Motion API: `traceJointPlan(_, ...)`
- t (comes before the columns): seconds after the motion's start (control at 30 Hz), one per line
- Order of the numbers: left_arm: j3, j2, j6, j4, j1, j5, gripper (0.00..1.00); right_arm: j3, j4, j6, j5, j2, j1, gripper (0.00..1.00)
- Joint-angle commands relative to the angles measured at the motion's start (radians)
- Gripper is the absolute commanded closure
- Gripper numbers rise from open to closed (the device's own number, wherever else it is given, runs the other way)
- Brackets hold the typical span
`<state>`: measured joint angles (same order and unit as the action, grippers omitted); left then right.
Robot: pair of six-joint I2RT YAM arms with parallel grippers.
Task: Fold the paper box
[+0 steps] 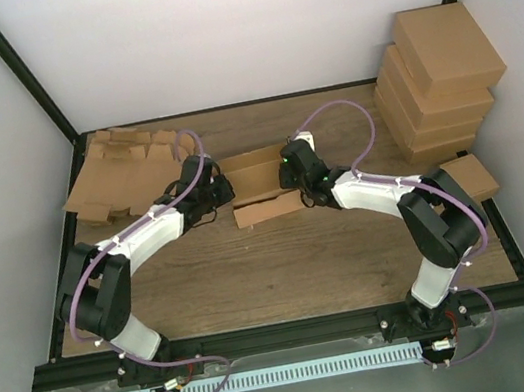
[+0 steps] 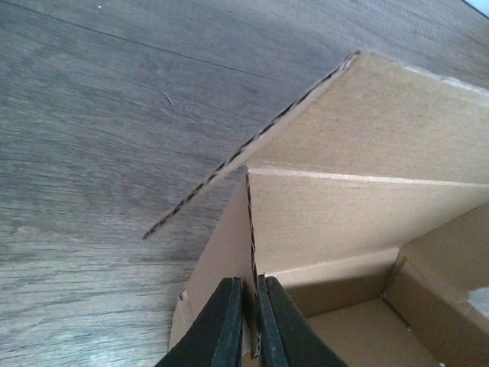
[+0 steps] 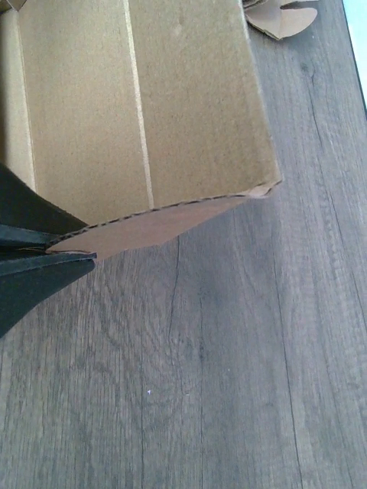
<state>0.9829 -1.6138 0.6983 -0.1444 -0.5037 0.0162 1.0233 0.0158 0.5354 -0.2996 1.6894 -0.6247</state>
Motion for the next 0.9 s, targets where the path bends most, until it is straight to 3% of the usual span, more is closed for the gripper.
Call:
traceJointPlan(0.0, 0.021, 0.011, -0.040, -0.047, -0.010, 0.046, 0.89, -0.015, -0.048, -0.026, -0.012, -0.013, -0.015, 0.99)
traceJointPlan(0.5, -0.055, 0.014, 0.008, 0.009, -0.009, 0.102, 0.96, -0.134, -0.117, -0.026, -0.004, -0.029, -0.017, 0.99)
traceJointPlan(0.87, 0.040, 0.024, 0.085, -0.018, -0.008, 0.119, 0.96, -0.167, -0.163, -0.072, 0.008, -0.074, -0.023, 0.99)
